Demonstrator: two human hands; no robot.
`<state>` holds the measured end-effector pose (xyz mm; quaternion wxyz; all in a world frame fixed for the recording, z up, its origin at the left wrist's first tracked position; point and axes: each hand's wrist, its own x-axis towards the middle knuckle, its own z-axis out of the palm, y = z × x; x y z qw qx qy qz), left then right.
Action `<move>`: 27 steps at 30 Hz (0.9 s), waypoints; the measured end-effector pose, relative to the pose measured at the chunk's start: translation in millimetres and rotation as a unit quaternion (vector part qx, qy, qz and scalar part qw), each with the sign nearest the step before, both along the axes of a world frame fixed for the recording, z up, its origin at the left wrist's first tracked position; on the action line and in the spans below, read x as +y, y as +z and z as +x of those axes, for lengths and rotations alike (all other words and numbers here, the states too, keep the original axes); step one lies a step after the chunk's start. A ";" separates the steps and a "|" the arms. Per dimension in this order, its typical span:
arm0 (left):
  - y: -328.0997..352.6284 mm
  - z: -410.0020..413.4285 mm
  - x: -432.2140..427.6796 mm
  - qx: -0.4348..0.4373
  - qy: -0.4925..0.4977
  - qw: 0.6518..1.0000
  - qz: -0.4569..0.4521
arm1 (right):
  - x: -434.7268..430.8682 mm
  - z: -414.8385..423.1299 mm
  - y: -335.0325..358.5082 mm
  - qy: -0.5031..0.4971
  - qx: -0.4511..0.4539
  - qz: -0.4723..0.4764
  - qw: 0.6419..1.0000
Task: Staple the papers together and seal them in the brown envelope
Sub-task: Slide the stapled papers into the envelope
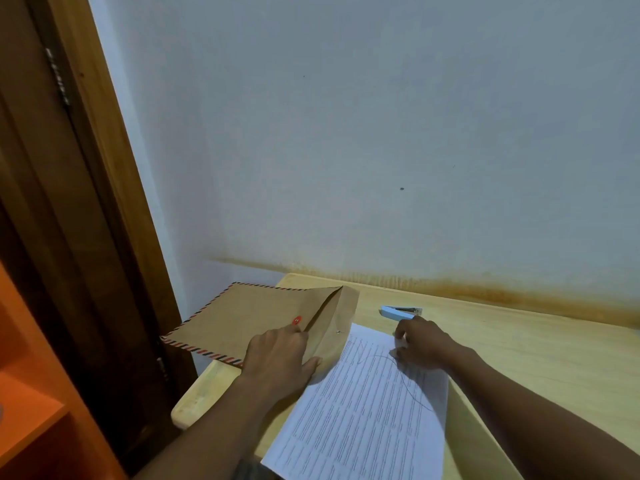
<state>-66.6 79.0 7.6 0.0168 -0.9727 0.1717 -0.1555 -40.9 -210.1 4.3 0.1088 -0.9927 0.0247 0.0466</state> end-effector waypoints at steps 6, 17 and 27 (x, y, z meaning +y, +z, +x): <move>-1.6 0.2 2.4 0.006 -0.008 1.000 0.009 | 2.9 0.8 -2.4 -0.023 0.018 0.018 0.999; -2.4 -5.0 4.0 0.015 -0.007 1.000 0.000 | 7.5 1.1 -1.0 -0.028 0.043 0.054 0.997; 0.8 -9.4 9.1 0.012 -0.012 1.000 -0.001 | 18.3 -4.5 3.2 0.001 0.038 0.056 0.998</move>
